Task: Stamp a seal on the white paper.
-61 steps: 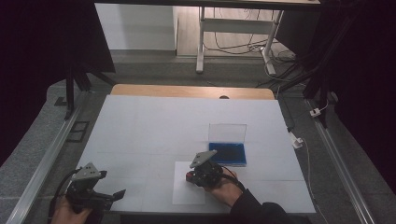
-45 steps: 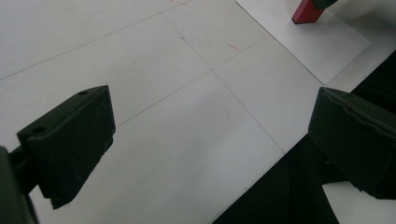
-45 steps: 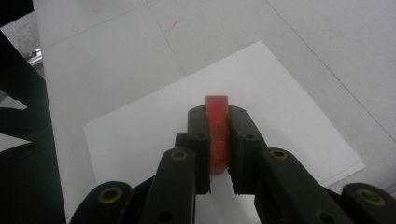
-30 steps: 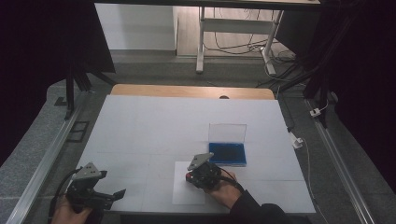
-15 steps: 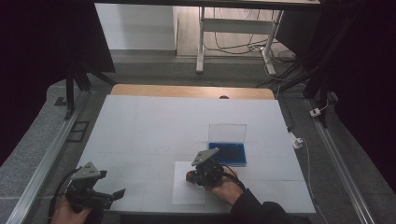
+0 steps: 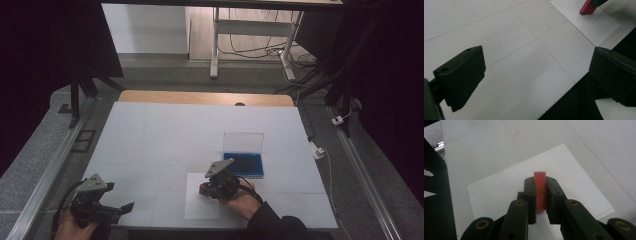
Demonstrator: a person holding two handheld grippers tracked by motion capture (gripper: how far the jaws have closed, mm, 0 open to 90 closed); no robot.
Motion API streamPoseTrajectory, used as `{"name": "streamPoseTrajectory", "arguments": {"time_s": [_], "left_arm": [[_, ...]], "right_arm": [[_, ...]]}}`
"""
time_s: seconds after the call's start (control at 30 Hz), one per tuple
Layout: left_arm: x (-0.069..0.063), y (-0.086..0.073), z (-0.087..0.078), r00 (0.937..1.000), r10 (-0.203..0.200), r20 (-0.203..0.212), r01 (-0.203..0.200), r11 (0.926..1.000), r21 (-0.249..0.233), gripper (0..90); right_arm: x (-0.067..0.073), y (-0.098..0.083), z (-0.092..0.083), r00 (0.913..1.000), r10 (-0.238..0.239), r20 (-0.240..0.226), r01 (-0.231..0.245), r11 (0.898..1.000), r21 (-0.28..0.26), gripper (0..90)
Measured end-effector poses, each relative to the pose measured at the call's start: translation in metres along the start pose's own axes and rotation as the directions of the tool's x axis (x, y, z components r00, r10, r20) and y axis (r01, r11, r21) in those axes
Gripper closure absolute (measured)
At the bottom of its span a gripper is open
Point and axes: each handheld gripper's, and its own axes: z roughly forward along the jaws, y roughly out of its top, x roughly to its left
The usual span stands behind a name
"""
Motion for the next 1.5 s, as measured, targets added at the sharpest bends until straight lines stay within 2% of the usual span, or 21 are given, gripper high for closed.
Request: {"name": "streamPoseTrajectory", "arguments": {"time_s": [0.07,0.2,0.27,0.8,1.5], "left_arm": [[0.000,0.000,0.000,1.0000,0.000,0.000,0.000,1.0000,0.000,1.3],[0.000,0.000,0.000,1.0000,0.001,0.000,-0.001,1.0000,0.001,1.3],[0.000,0.000,0.000,1.0000,0.000,0.000,0.000,1.0000,0.000,1.3],[0.000,0.000,0.000,1.0000,0.000,0.005,0.000,1.0000,-0.001,1.3],[0.000,0.000,0.000,1.0000,-0.001,0.006,0.001,1.0000,-0.002,1.6]], "right_arm": [[-0.001,0.000,0.000,0.9999,0.008,-0.009,-0.008,1.000,-0.009,80.3],[-0.002,-0.001,-0.001,0.9999,0.012,0.002,-0.012,1.000,-0.012,80.3],[-0.002,-0.001,-0.002,0.9998,0.019,-0.005,-0.019,0.999,-0.032,80.3],[-0.006,0.002,-0.018,0.9995,0.030,-0.009,-0.031,0.995,-0.092,80.2],[-0.029,-0.005,-0.048,0.9927,0.105,0.060,-0.095,0.984,-0.148,80.2]]}}
